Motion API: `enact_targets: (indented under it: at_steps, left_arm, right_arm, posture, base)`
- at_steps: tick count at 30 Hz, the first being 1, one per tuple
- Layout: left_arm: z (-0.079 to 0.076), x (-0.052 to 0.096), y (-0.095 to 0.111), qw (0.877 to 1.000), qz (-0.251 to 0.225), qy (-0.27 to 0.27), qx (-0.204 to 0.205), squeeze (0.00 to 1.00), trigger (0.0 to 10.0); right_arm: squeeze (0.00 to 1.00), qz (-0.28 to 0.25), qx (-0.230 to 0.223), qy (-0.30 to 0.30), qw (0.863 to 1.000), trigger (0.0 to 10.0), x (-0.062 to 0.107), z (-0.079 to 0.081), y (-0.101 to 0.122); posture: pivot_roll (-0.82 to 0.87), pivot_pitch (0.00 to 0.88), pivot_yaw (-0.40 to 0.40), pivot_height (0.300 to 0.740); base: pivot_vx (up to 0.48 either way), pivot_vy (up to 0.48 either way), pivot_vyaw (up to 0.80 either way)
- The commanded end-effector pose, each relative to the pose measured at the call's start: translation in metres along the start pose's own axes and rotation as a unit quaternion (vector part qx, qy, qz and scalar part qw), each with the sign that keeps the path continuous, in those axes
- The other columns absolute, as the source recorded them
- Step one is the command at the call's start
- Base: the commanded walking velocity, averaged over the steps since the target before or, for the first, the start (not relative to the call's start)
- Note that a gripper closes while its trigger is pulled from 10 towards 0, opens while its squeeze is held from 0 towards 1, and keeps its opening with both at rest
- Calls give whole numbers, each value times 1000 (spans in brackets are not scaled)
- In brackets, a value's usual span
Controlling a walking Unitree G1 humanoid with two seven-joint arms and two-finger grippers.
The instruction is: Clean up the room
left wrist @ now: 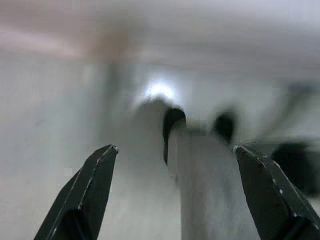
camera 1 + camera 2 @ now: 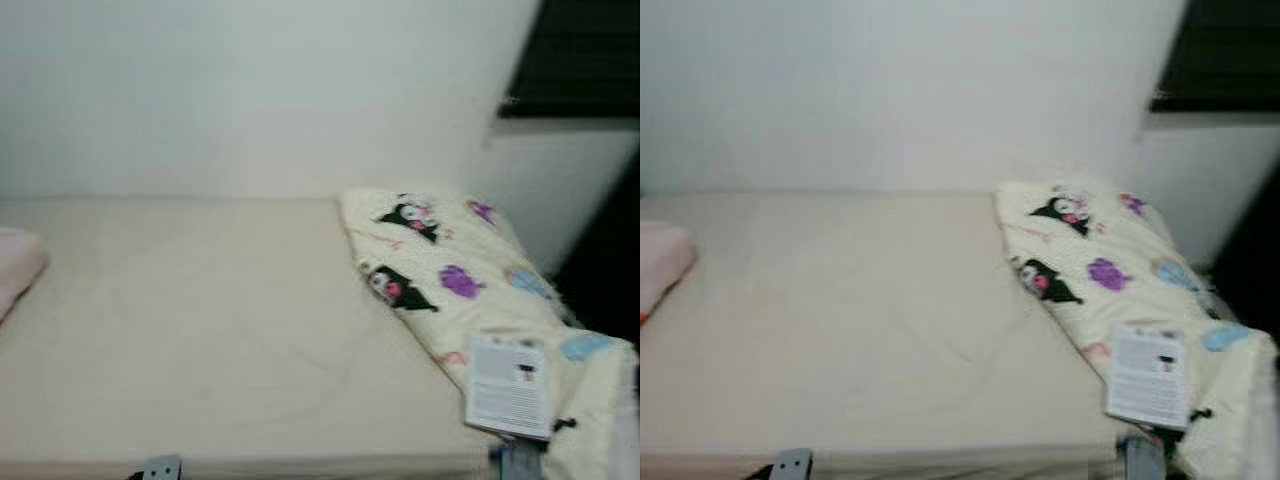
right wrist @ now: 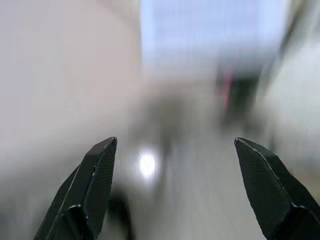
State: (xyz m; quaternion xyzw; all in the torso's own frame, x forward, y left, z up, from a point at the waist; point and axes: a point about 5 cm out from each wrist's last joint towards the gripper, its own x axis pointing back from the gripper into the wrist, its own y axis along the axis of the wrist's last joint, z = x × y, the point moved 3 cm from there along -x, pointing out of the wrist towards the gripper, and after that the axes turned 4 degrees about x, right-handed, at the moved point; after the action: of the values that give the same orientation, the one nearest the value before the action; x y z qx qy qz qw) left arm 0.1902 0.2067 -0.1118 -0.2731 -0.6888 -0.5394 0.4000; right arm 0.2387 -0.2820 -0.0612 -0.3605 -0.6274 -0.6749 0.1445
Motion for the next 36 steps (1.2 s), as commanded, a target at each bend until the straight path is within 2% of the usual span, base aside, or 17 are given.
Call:
enact_targets:
  at_steps: [1,2,5,7,13,17,23,27,30,31,33,36]
  left_arm:
    - [6,1,-3,1000,1,3,20,0,10000]
    - [6,1,2,1000,-7,1,26,0,10000]
    - [5,0,6,999,-13,-2,31,0,10000]
    - [1,-1,17,999,-30,-11,38,0,10000]
    - [-5,-2,29,998,-47,-23,38,0,10000]
    - [-22,-3,40,995,-67,-57,37,0,10000]
    - [-30,-2,46,994,-77,-73,35,0,10000]
    - [-35,-2,50,993,-83,-86,26,0,10000]
    - [-38,-2,52,992,-87,-88,28,0,10000]
    - [-40,-2,57,990,-98,-93,44,0,10000]
    - [-41,-2,58,989,-100,-95,47,0,10000]
    - [-53,0,65,983,-115,-134,58,0,10000]
  right_arm:
    - [0,-13,-29,39,999,10000,-1,13,3]
    - [0,-24,-29,54,998,10000,-2,18,11]
    - [0,-29,-26,59,997,10000,-3,20,16]
    - [0,-34,-22,58,997,10000,-4,22,23]
    - [0,-29,-15,57,998,10000,-5,24,22]
    - [0,-30,-18,54,998,10000,-4,23,19]
    - [0,-41,-19,50,998,10000,-5,21,25]
    - [0,-57,-14,56,997,10000,-6,23,36]
    - [0,-68,-9,68,995,10000,-7,28,45]
    - [0,-76,3,95,993,10000,-7,40,51]
    - [0,-77,7,99,992,10000,-7,42,52]
    - [0,-81,30,130,988,10000,-6,58,55]
  posture:
    - [-26,0,-48,740]
    - [-26,0,-48,740]
    - [-28,0,-49,740]
    - [-29,0,-53,740]
    - [-30,0,-50,740]
    - [-34,0,-47,740]
    - [-38,0,-48,740]
    - [-38,0,-48,740]
    - [-45,0,-44,740]
    - [-45,0,-44,740]
    - [-45,0,-44,740]
    - [-45,0,-50,740]
  base:
    - [0,-480,0]
    - [0,-480,0]
    - [0,-480,0]
    - [0,-480,0]
    - [0,-471,0]
    - [0,0,0]
    - [0,0,0]
    - [0,-435,0]
    - [0,-472,0]
    - [0,0,0]
    - [0,0,0]
    - [0,0,0]
